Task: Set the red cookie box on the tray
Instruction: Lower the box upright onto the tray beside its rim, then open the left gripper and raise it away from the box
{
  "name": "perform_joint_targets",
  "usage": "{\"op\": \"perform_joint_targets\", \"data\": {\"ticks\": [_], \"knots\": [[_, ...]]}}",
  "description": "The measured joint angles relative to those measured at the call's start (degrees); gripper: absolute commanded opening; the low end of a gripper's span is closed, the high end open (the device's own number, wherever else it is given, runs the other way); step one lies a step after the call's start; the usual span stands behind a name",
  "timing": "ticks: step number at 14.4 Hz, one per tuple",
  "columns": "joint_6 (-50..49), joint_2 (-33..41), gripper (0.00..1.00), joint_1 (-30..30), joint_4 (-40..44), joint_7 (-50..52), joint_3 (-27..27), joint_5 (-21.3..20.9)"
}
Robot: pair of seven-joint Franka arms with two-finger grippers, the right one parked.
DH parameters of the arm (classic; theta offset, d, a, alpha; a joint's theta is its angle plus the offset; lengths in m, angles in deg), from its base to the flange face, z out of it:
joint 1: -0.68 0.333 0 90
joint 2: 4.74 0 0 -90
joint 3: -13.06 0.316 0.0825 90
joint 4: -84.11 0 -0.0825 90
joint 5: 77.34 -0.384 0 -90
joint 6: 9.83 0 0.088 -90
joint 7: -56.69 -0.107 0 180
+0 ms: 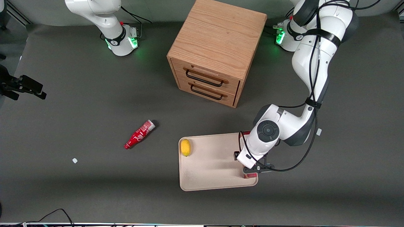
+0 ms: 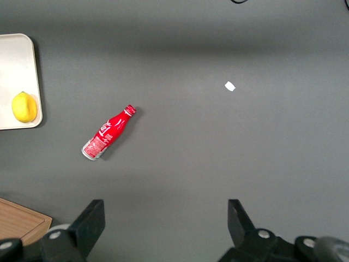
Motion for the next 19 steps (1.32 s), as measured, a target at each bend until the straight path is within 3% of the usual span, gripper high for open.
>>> {"op": "perform_joint_targets", "data": {"ticks": [8,12,19], "knots": [[0.3,5.6,1.0,2.8,-1.9,0.0,0.2,0.7],[-5.2,19.9,1.0,11.8,-9.8,-7.0,-2.0,9.9],[-26.7,43.4,1.0,25.9,-20.6,-21.9,-4.0,14.4]]}}
